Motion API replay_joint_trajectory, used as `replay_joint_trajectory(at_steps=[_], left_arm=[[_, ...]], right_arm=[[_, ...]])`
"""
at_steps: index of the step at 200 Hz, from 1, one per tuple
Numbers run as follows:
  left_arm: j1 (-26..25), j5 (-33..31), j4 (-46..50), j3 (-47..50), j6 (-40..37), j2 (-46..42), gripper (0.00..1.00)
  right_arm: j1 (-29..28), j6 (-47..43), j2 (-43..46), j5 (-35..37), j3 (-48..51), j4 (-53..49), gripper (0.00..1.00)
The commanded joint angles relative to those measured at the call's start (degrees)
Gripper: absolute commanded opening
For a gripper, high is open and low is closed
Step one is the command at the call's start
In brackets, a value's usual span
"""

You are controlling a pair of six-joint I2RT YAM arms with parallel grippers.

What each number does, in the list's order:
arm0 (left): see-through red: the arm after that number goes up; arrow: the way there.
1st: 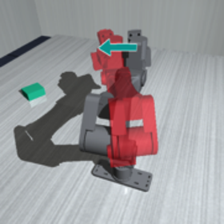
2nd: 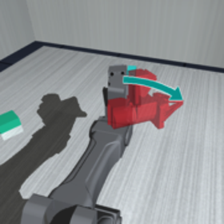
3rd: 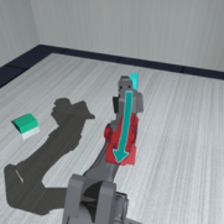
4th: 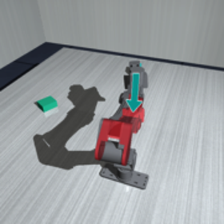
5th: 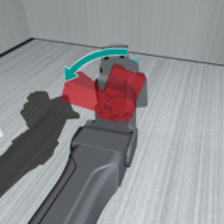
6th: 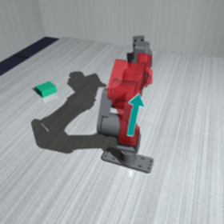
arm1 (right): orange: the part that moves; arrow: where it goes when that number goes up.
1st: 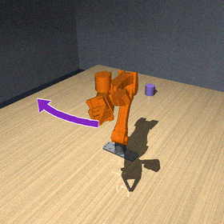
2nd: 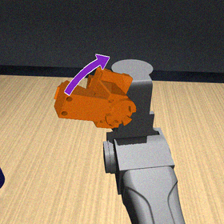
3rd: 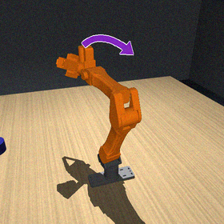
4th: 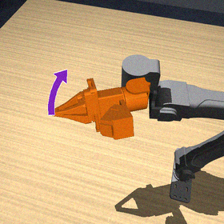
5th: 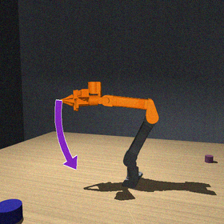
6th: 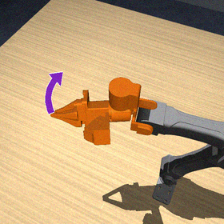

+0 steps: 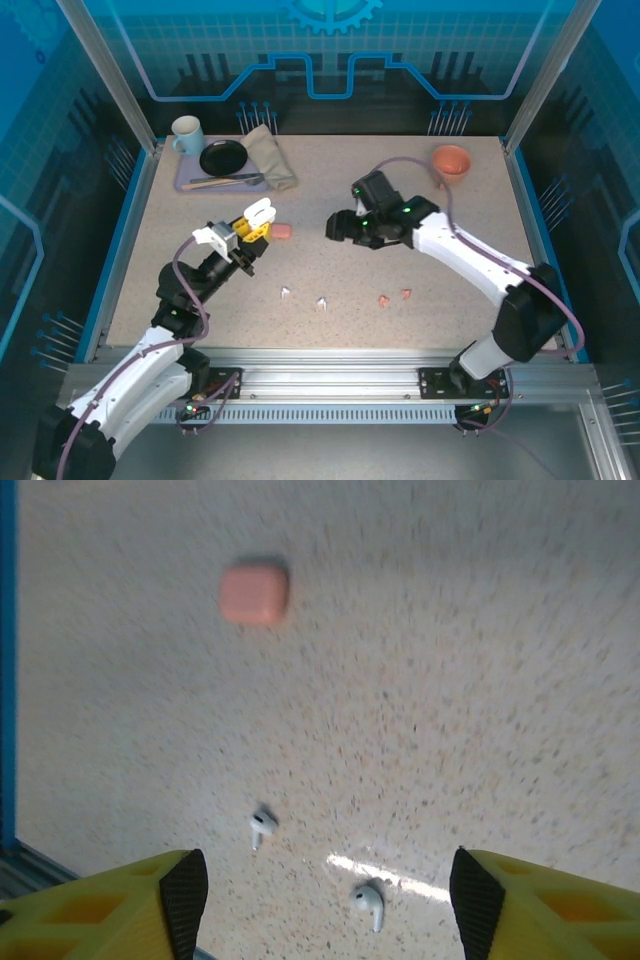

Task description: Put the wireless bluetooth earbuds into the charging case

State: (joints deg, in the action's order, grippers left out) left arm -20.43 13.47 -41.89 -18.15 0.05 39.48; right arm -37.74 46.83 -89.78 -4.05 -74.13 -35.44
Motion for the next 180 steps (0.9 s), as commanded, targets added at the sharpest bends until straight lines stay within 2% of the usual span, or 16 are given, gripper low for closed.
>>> replay_joint_trajectory(at_steps=[1,40,69,112,180], left_arm=[[-0.28,-2.77,-2.49,-0.04,0.40,-0.07,0.00],[-0.28,-6.89,-5.55,-0.91,0.47,1.85,0.00],[-0.31,-8.50,-7.74,-1.58,0.46,3.66,0.00],[-0.23,-9.64,-9.57,-1.86,0.16,4.71,0.00],[-0.12,-10.09,-10.14,-1.47,-0.05,4.26,0.00]], right_arm=[[-5.10,5.21,-5.68,0.94,-1.80,0.14,0.67],[-10.91,12.61,-18.31,4.93,-10.08,-5.00,0.63],[-13.98,20.67,-24.40,5.79,-14.69,-7.63,0.61],[-17.73,29.91,-29.45,5.62,-18.81,-8.97,0.60],[-19.99,35.81,-34.63,5.22,-24.25,-13.59,0.59]])
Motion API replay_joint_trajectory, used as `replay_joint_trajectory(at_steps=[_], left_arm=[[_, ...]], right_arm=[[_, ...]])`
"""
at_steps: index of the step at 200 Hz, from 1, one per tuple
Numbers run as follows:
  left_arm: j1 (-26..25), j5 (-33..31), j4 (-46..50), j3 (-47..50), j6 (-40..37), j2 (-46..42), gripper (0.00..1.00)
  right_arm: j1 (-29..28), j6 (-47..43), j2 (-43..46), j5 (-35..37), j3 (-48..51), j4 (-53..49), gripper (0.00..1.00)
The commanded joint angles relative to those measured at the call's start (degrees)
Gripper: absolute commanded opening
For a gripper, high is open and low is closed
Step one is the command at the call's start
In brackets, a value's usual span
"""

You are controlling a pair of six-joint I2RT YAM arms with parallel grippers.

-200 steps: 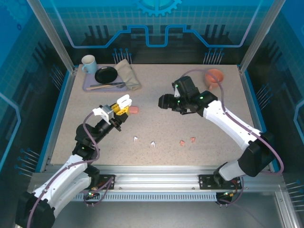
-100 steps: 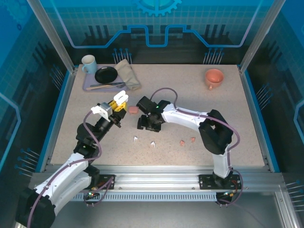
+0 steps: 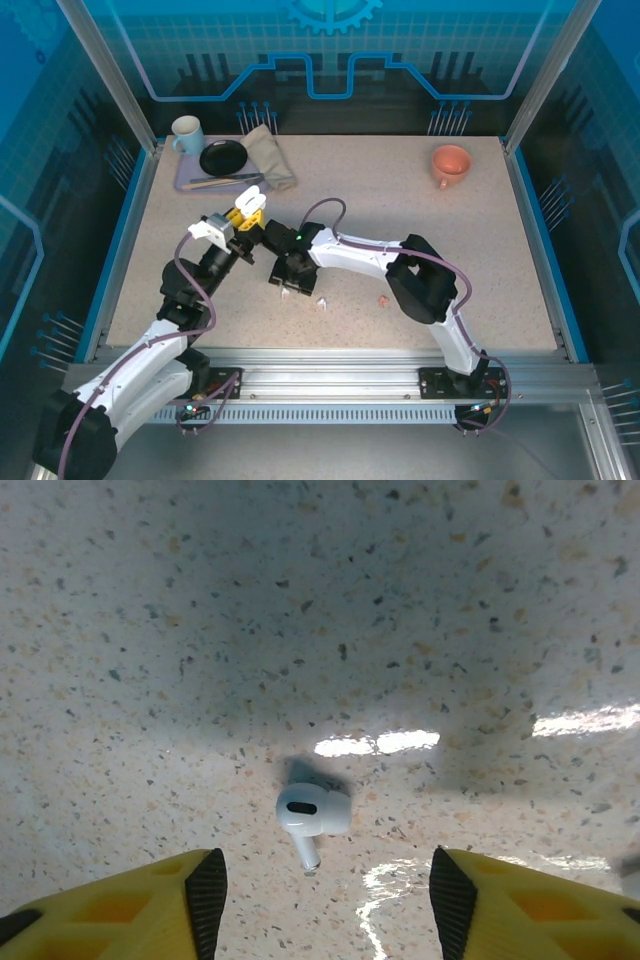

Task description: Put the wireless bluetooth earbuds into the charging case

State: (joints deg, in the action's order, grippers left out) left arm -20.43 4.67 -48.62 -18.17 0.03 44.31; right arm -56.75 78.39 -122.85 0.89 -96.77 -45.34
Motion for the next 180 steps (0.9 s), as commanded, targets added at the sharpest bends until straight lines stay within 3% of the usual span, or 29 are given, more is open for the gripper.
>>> replay_joint_trajectory(at_steps=[1,180], left_arm=[[-0.13,-1.22,-3.41,-1.44,-0.03,-0.56,0.00],[0.34,-0.79,-3.44,-1.09,0.97,-0.83,0.00]], right_arm=[[-0.99,4.32,-1.54,0.27,-1.59,-3.65,0.59],[-1.53,5.90,-8.41,-0.47,-7.00,-4.52,0.48]])
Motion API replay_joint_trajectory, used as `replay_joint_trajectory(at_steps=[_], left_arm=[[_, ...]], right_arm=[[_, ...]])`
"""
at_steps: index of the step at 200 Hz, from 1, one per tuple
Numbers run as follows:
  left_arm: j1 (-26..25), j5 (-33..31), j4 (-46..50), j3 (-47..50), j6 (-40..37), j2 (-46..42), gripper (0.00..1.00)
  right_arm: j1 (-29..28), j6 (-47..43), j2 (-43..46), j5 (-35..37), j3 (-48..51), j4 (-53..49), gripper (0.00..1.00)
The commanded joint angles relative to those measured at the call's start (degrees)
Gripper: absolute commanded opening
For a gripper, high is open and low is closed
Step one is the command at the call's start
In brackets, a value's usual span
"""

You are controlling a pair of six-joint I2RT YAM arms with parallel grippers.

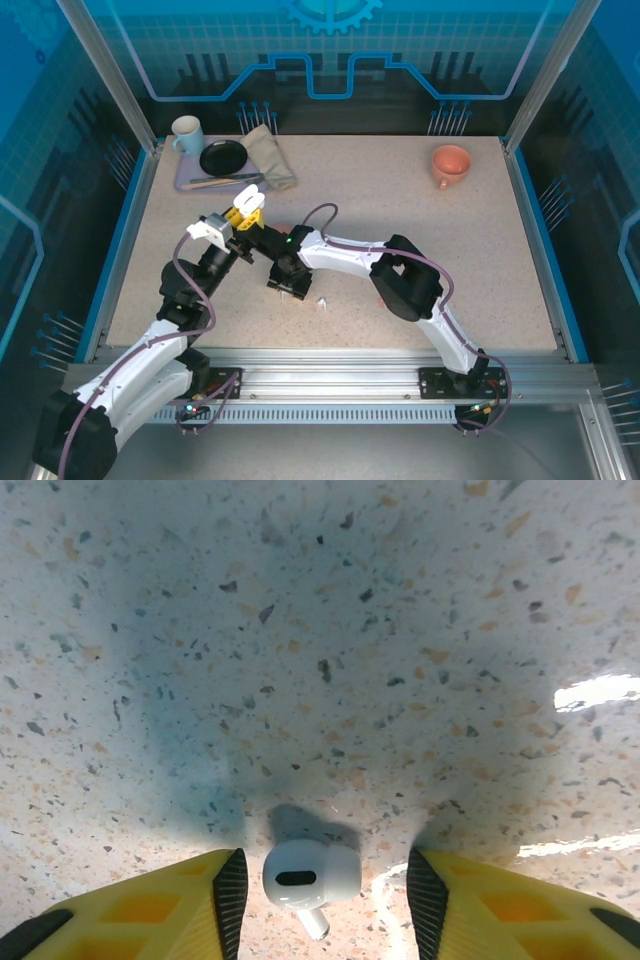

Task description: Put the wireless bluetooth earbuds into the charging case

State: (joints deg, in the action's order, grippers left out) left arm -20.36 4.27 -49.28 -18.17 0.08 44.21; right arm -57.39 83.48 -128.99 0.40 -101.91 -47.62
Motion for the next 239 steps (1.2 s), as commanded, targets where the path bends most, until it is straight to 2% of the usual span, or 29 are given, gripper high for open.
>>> replay_joint_trajectory(at_steps=[1,72,108,139,239], left_arm=[[0.30,-0.40,-2.77,-1.08,0.91,-0.71,0.00],[0.28,-0.14,-2.69,-1.16,1.18,-0.45,0.00],[0.28,-0.14,-2.57,-1.26,1.50,-0.18,0.00],[0.32,0.19,-2.25,-1.52,1.64,-0.01,0.00],[0.33,1.12,-0.05,-2.37,1.77,-0.26,0.00]], right_arm=[[-0.89,0.81,-2.34,0.02,-1.92,-2.32,0.48],[-0.97,0.06,-3.99,1.00,-4.23,-4.05,0.42],[-0.93,-0.86,-5.48,2.09,-5.83,-5.20,0.32],[-0.87,-1.72,-4.84,3.34,-6.04,-6.14,0.30],[6.11,-10.90,6.65,10.39,7.30,-4.85,0.28]])
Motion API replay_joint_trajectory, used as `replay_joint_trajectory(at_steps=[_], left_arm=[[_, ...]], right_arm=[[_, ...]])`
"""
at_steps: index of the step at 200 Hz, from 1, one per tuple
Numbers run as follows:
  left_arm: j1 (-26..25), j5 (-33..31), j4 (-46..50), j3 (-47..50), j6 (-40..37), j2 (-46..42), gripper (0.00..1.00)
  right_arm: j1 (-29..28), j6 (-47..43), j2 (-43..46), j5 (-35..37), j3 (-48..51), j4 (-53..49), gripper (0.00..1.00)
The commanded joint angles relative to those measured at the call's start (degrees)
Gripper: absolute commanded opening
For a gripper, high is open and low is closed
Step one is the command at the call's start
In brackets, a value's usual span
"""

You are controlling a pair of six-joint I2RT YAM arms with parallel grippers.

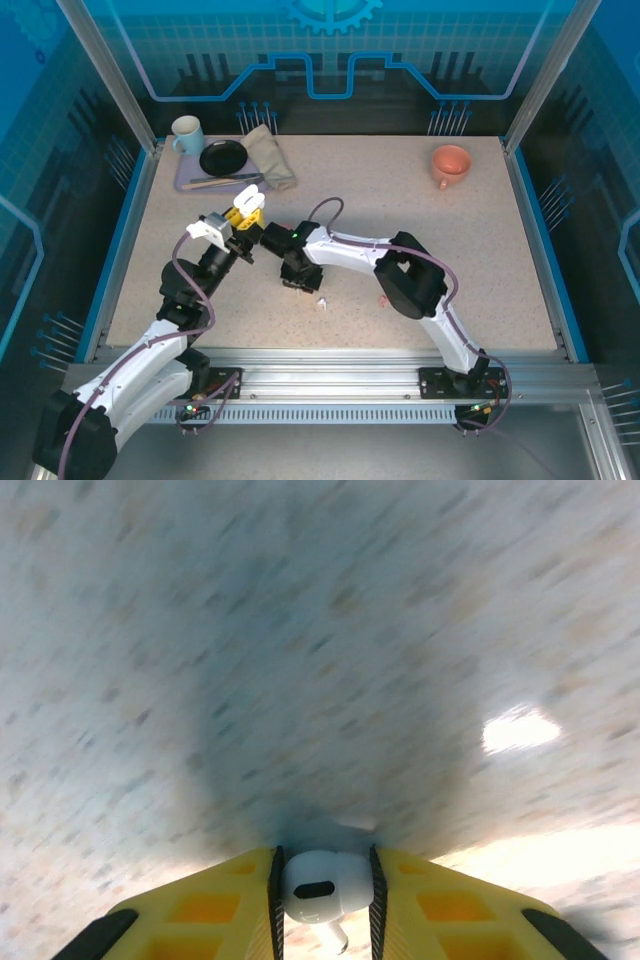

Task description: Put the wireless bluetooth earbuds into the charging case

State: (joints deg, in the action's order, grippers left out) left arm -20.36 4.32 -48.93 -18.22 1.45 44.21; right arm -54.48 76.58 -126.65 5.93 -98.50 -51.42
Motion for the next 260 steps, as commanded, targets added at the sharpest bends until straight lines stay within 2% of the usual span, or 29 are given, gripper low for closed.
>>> replay_joint_trajectory(at_steps=[1,61,126,198,260], left_arm=[[0.37,1.15,-0.34,-2.34,0.39,-0.26,0.00],[0.32,3.76,1.53,-3.50,0.74,1.06,0.00],[0.17,8.74,3.31,-4.51,1.86,6.21,0.00],[-1.41,9.65,1.73,-4.90,1.89,13.10,0.00],[-3.68,9.26,0.70,-7.16,1.19,17.74,0.00]], right_arm=[[3.35,-4.07,4.48,5.00,4.08,-0.96,0.28],[10.64,-10.83,13.20,7.63,16.00,5.46,0.28],[15.69,-22.48,22.85,12.19,22.11,14.92,0.27],[17.32,-33.22,35.65,13.58,26.31,25.69,0.26],[17.31,-36.92,47.80,8.64,30.17,35.83,0.26]])
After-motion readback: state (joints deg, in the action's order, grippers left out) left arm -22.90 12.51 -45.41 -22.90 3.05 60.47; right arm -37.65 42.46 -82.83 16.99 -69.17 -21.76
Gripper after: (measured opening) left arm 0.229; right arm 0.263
